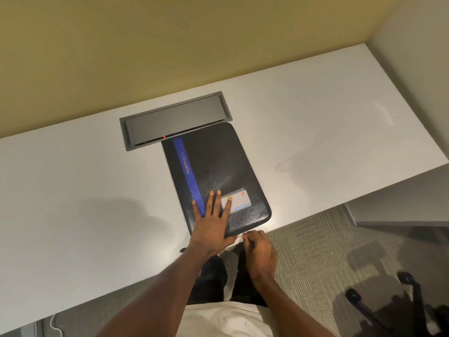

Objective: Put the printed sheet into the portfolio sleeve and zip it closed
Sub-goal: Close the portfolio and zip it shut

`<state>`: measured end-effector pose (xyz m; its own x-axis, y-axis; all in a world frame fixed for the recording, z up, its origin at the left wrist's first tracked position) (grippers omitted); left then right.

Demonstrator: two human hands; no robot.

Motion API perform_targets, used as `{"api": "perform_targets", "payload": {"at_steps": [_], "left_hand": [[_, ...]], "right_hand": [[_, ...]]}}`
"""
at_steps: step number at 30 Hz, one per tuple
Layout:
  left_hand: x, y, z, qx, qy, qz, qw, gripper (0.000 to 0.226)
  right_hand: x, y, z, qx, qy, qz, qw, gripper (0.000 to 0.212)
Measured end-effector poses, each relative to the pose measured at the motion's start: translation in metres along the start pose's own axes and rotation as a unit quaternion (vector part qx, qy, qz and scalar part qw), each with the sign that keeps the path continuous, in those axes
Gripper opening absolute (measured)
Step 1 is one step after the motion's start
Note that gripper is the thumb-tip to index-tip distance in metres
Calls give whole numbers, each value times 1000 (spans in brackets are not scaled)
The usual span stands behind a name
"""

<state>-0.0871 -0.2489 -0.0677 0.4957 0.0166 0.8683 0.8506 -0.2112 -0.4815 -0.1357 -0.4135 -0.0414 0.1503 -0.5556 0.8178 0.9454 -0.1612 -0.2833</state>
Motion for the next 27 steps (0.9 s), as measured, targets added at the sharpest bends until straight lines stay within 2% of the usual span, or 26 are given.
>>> {"api": "perform_targets", "payload": {"at_steps": [8, 13, 17, 21, 27], "left_hand": [[2, -8, 4, -12, -11, -5, 1000, 110], [-1, -10, 5, -19, -8, -8, 1000, 106], [2, -10, 1, -21, -9, -7, 1000, 102], [3, -9, -1, -10, -17, -14, 1000, 99], [-1, -8, -1, -15, -28, -24, 999, 101]], "right_hand": [[36, 30, -37, -37, 3, -44, 998, 9], [56, 69, -41, 13, -32, -27, 999, 5], [63, 103, -32, 38, -43, -2, 998, 11], [65, 133, -16, 49, -48, 21, 997, 11], [62, 176, 23, 126, -75, 45, 988, 7]]}}
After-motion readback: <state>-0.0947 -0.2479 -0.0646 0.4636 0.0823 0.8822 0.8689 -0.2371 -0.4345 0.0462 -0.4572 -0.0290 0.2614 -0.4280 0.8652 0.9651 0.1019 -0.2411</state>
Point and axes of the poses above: each hand's wrist, its own y-axis towards the middle knuckle, its own x-axis out of the back of the hand, z = x × y, the point moved 8 cm from there along y, towards the middle knuckle
